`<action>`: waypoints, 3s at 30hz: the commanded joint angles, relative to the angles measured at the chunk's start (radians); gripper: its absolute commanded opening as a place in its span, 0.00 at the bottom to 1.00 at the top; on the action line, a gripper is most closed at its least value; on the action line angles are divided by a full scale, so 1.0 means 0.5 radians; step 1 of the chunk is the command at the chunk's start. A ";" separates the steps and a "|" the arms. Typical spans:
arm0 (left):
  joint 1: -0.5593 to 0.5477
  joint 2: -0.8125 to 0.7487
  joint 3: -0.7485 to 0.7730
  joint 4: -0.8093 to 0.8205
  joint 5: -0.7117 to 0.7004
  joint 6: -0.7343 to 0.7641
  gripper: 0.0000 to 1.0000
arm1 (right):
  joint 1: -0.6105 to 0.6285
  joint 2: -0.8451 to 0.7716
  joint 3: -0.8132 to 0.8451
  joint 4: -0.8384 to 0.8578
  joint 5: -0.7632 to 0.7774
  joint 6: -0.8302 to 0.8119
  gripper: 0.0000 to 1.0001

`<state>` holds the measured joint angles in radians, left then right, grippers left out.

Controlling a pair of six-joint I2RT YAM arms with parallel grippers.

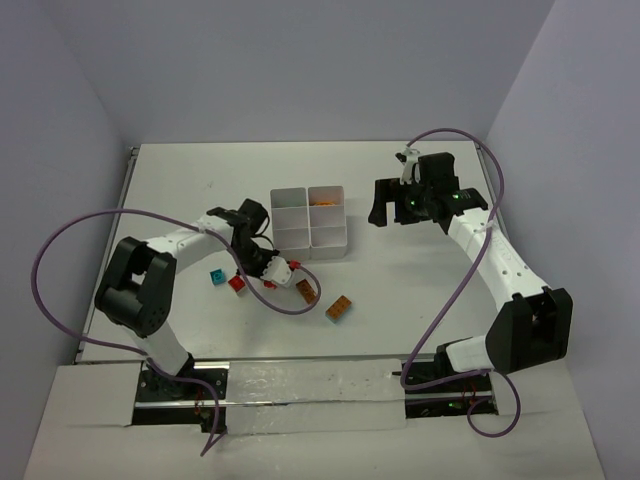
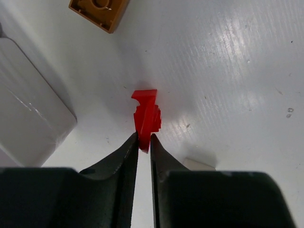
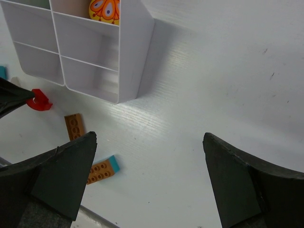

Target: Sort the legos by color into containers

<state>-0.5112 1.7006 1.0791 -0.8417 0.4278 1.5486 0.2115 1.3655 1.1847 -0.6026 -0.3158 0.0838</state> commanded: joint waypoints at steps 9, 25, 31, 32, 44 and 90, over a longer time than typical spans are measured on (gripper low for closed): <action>-0.055 -0.290 0.432 -0.074 0.351 -0.619 0.00 | 0.010 -0.003 0.097 -0.001 -0.016 -0.008 1.00; -0.048 0.071 1.213 0.017 0.115 -1.440 0.00 | 0.010 0.030 0.140 -0.003 -0.042 -0.004 1.00; -0.058 0.298 1.402 -0.100 0.018 -1.530 0.00 | 0.010 0.042 0.144 -0.001 -0.051 0.001 1.00; -0.061 0.315 1.386 -0.084 -0.009 -1.532 0.00 | 0.010 0.042 0.147 -0.004 -0.046 0.000 1.00; -0.067 0.326 1.168 -0.011 -0.232 -1.486 0.03 | 0.010 0.064 0.155 -0.003 -0.059 0.007 1.00; 0.303 -0.412 0.104 -0.699 -0.038 0.426 0.73 | 0.025 0.103 0.172 -0.056 -0.066 -0.025 1.00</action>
<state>-0.3645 1.4638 1.1319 -1.2630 0.3748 1.6909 0.2165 1.4109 1.2324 -0.6224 -0.3570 0.0847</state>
